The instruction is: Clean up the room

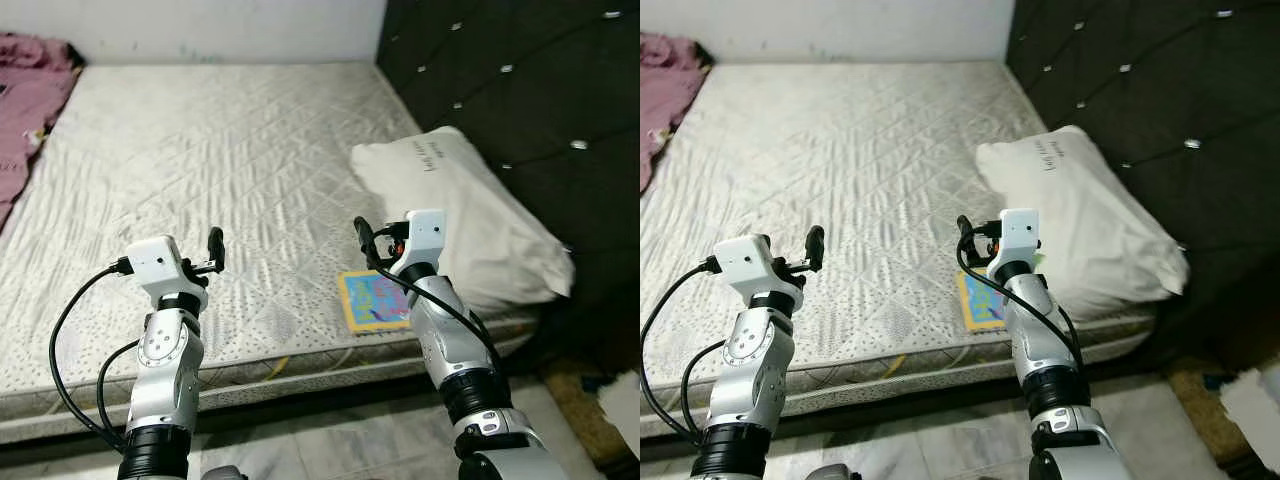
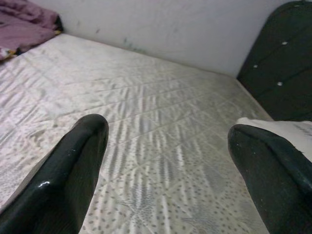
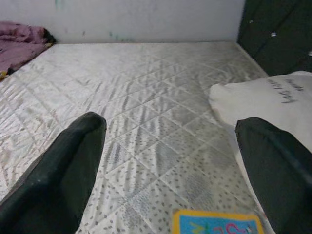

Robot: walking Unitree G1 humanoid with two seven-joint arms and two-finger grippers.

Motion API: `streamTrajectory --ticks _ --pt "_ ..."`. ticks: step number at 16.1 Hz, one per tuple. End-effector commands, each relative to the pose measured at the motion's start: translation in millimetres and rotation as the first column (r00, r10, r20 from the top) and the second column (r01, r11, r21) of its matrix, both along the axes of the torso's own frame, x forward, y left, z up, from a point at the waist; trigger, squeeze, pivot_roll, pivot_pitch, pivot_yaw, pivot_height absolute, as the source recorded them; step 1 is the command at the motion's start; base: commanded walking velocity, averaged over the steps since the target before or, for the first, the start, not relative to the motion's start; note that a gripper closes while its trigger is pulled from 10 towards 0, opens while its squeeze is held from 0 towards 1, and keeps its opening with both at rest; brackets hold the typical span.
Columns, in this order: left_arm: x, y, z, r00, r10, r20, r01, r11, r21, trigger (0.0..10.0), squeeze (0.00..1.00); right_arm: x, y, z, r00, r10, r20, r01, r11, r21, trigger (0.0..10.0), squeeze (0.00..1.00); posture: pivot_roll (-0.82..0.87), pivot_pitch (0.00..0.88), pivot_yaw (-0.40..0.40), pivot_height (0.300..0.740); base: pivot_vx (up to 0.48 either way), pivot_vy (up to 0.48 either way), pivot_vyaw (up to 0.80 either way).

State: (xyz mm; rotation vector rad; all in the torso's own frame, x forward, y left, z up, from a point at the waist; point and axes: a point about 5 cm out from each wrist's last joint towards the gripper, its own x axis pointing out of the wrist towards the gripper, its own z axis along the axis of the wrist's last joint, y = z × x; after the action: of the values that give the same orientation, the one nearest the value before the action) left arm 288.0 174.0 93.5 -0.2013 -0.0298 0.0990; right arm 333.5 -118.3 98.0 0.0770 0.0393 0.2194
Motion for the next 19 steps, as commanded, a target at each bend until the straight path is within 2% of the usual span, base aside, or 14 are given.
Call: streamTrajectory --ticks 1,4,7,9,11,16,19 --pt "0.3 -1.7 2.6 1.0 -0.005 0.009 0.005 1.0 0.001 10.0 0.0 0.9 -0.6 1.8 1.0 0.0 0.006 0.0 1.0 -0.002 10.0 0.0 -0.06 0.0 -0.045 0.74 0.319 0.0 0.0" --pt "0.5 -1.9 1.9 1.0 -0.006 0.004 0.006 1.0 0.004 10.0 0.0 1.1 -0.9 1.8 1.0 -0.002 0.005 0.002 1.0 -0.003 10.0 0.0 -0.06 0.0 -0.048 0.74 0.184 0.0 0.0" --pt "1.1 -6.1 2.0 1.0 -0.025 -0.005 0.025 0.998 0.05 10.0 0.0 2.1 -3.1 1.9 1.0 -0.009 0.005 0.009 1.0 -0.007 10.0 0.0 -0.06 0.0 -0.048 0.74 0.0 0.0 0.0" --pt "1.5 -4.4 0.9 1.0 -0.013 -0.01 0.013 0.999 0.029 10.0 0.0 2.4 -3.5 2.1 1.0 -0.01 0.005 0.01 1.0 -0.009 10.0 0.0 -0.06 0.0 -0.048 0.74 0.0 0.0 0.0" --pt "1.6 -4.6 0.2 1.0 -0.013 -0.013 0.013 1.0 0.013 10.0 0.0 2.5 -4.0 2.0 1.0 -0.011 0.005 0.011 1.0 -0.009 10.0 0.0 -0.06 0.0 -0.047 0.74 0.0 0.448 0.0" --pt "1.8 -1.9 -1.5 1.0 0.006 -0.027 -0.006 1.0 -0.001 10.0 0.0 2.7 -3.7 1.1 1.0 -0.011 0.001 0.011 1.0 -0.013 10.0 0.0 -0.06 0.0 -0.048 0.74 0.0 0.48 -0.66" --pt "1.8 -1.0 -1.5 1.0 0.011 -0.029 -0.011 1.0 -0.006 10.0 0.0 2.8 -3.9 0.9 1.0 -0.011 -0.002 0.011 1.0 -0.017 10.0 0.0 -0.06 0.0 -0.048 0.74 0.0 0.48 0.0"
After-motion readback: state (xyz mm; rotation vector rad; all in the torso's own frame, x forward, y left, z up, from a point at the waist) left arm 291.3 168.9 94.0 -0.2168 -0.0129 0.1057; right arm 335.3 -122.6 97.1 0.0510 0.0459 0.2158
